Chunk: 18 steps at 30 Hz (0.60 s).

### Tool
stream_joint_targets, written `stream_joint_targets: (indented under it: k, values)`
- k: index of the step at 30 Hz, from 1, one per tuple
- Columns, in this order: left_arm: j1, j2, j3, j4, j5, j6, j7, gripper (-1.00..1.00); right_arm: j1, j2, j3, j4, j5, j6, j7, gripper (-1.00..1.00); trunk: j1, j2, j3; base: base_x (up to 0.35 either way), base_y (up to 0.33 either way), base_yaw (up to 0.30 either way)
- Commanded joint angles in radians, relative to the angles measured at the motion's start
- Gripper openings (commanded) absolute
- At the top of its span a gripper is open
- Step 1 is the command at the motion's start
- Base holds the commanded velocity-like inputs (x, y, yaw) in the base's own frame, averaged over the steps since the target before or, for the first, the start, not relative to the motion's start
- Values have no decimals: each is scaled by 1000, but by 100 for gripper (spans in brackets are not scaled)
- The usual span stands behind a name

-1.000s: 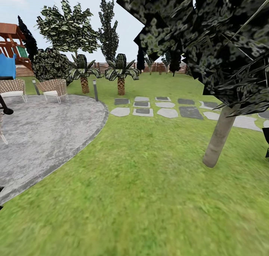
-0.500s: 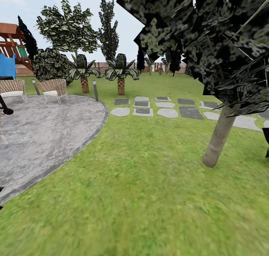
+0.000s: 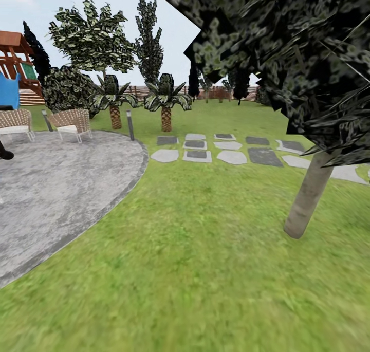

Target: Take the three Easter eggs out of the wicker basket on the lawn in the garden, then place them on the lawn next to a single tree (choose any tree) so that all three eggs are next to the same tree and none are left in the basket.

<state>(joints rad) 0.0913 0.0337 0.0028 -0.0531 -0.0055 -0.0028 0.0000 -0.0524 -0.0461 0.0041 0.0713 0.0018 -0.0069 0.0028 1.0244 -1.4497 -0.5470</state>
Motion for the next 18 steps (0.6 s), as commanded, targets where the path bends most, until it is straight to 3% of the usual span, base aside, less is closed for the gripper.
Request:
stream_joint_targets:
  k: [1,15,18]
  values:
    - [1,0,0,-2,-1,0,0,100,-2,0,0,2,0,-1,1,100,1,0,-1,329,0,0]
    - [1,0,0,-2,-1,0,0,100,-2,3,0,2,-2,1,-1,100,1,0,-1,330,0,1]
    - [1,0,0,-2,-1,0,0,100,-2,3,-1,2,-5,1,-3,100,1,0,-1,330,0,155]
